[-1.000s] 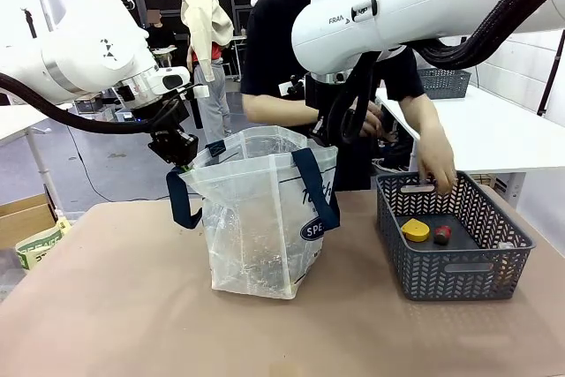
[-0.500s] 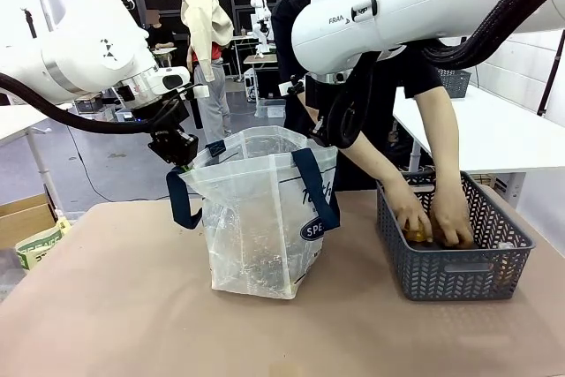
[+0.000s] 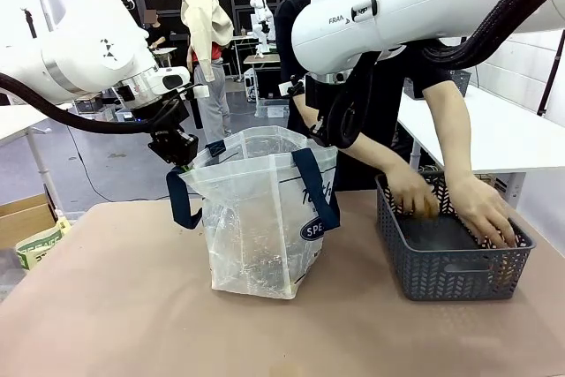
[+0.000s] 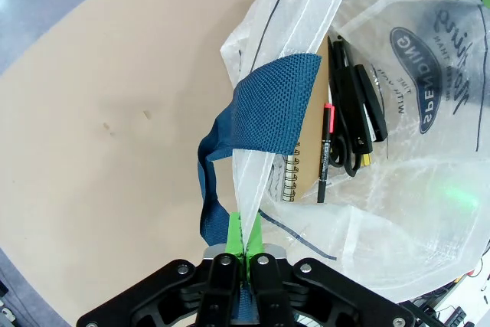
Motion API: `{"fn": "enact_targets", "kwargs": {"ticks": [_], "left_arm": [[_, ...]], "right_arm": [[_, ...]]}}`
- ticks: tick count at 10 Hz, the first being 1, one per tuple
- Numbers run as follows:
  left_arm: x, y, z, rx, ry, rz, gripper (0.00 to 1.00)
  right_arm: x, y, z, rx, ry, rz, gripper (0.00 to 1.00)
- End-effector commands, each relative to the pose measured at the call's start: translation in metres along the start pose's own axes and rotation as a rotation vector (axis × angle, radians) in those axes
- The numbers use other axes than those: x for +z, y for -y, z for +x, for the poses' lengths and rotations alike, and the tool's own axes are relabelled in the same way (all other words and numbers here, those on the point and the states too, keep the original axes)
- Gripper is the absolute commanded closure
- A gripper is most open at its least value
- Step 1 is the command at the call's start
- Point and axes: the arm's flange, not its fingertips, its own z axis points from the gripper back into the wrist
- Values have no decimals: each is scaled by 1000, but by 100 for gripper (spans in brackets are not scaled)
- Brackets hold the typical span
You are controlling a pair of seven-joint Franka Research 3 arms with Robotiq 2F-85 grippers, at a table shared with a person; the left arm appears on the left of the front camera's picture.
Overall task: Transfer purchased items from the store into the shopping bag.
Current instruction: Move the Reusable shopping bag to the right side of the table.
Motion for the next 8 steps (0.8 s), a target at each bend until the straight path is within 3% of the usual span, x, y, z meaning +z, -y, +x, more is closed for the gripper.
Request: {"fn": "enact_targets", "kwargs": {"ticks": [1, 8], "left_arm": [[3, -2, -1, 3, 5, 2, 100], [3, -2, -1, 3, 5, 2, 100]], "right_arm": [[-1, 2, -1, -2, -3, 0, 100], [-1, 2, -1, -2, -3, 0, 100]]}}
